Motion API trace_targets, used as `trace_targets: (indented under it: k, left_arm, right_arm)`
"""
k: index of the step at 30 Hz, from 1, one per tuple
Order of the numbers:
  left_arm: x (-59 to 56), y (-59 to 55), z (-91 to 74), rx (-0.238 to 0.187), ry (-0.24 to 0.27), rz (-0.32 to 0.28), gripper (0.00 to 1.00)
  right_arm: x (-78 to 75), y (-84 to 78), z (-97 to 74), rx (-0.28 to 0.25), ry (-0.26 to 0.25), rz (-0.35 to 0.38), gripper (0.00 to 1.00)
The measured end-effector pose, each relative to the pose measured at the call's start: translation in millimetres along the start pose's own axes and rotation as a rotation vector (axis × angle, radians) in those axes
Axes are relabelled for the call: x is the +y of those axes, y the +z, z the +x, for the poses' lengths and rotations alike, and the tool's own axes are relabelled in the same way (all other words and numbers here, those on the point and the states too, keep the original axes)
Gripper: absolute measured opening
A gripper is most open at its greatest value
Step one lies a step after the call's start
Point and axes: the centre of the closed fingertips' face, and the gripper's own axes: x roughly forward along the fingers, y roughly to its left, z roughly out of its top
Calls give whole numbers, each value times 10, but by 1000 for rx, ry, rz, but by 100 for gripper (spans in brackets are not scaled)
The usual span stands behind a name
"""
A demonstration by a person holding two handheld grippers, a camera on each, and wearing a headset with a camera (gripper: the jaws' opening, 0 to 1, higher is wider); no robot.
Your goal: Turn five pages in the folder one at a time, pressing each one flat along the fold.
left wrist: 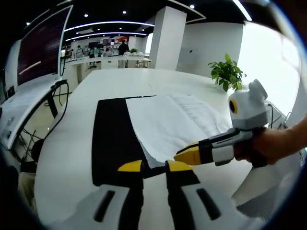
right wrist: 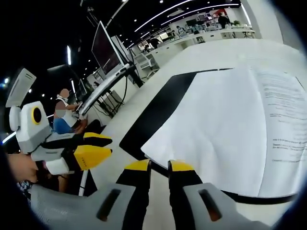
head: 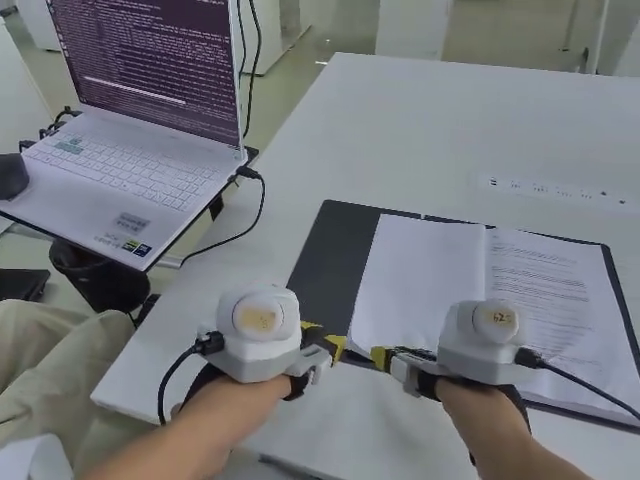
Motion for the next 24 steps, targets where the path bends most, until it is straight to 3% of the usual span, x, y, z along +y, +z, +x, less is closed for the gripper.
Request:
trace_targets:
  k: [3, 8, 15, 20, 21, 24]
  left_arm:
    - [-59, 17, 143, 16, -16, 53, 17]
    - [-171, -11, 455, 52, -34, 113, 18]
    - [-131, -162, 733, 100, 7, 127, 18]
    - [-114, -329, 776, 143, 36, 142, 18]
    - [-96, -240, 773, 82, 51, 187, 17]
    - [-98, -289, 748, 92, 60, 154, 17]
  right_arm:
    - [-64, 80, -85, -33, 1, 36, 13]
    - [-296, 207, -228, -73, -32, 91, 13]
    - [-656, 328, -367, -105, -75, 174, 11]
    - [-863, 399, -387, -115, -91, 226, 10]
    - [-915, 424, -389, -118, -96, 236, 10]
    - [-1017, 492, -378, -125, -94, 275, 9]
